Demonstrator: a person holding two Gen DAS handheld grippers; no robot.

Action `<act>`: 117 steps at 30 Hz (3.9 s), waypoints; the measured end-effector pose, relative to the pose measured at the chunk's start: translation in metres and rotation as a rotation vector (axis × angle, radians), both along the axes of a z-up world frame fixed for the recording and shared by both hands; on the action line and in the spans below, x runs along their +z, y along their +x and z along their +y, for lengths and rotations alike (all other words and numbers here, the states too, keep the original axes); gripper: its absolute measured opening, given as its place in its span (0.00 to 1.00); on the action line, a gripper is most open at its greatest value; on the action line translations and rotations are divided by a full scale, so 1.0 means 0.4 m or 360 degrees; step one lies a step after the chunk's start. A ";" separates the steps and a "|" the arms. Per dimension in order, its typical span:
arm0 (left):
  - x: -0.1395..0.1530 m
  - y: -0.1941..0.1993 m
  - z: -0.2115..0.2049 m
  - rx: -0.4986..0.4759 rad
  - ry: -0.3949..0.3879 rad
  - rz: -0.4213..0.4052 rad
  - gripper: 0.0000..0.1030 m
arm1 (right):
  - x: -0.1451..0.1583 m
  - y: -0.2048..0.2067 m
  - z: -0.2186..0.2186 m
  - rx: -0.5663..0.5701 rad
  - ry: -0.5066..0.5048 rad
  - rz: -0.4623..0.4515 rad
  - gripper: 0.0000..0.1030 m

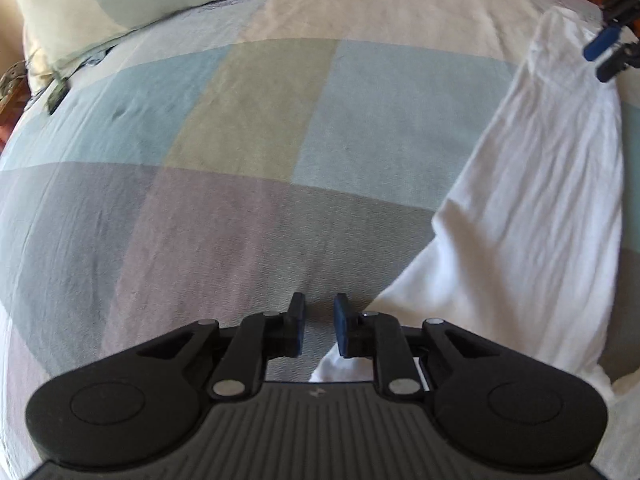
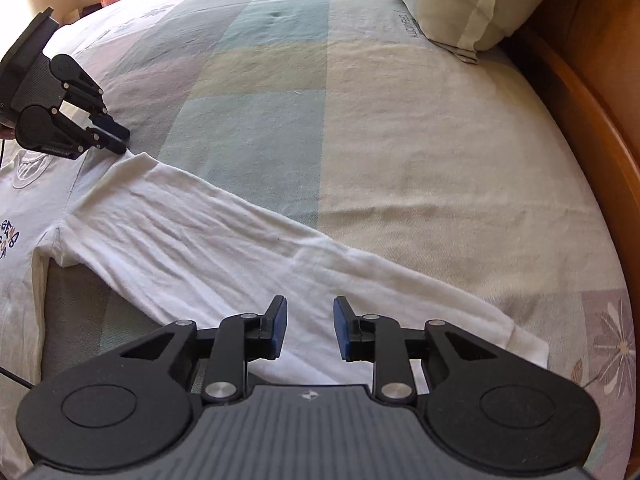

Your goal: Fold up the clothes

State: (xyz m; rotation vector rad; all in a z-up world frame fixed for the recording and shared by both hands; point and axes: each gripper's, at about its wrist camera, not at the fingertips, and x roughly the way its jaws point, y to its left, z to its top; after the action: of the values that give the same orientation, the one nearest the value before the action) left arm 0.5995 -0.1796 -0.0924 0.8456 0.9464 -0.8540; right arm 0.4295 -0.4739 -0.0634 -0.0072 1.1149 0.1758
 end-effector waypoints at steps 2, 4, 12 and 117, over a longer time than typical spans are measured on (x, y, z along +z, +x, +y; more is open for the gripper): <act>0.006 -0.018 -0.006 -0.0004 -0.0053 0.0067 0.14 | -0.005 -0.024 0.003 -0.0069 0.0009 0.0016 0.37; 0.013 -0.036 -0.011 -0.0008 -0.0106 0.0135 0.16 | -0.005 -0.043 0.005 -0.0159 0.0015 0.0012 0.50; -0.018 -0.035 -0.016 0.0234 -0.0276 0.0212 0.25 | -0.013 -0.050 0.047 -0.0352 0.0097 -0.0029 0.61; -0.033 -0.250 0.327 0.1251 -0.0540 0.0014 0.70 | -0.095 0.006 0.616 0.0382 0.0037 -0.0376 1.00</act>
State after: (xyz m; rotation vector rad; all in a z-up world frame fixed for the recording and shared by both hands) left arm 0.4994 -0.0487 -0.1055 0.1352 0.9955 -0.3121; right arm 0.4320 -0.2275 -0.1013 -0.1382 0.8742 0.3929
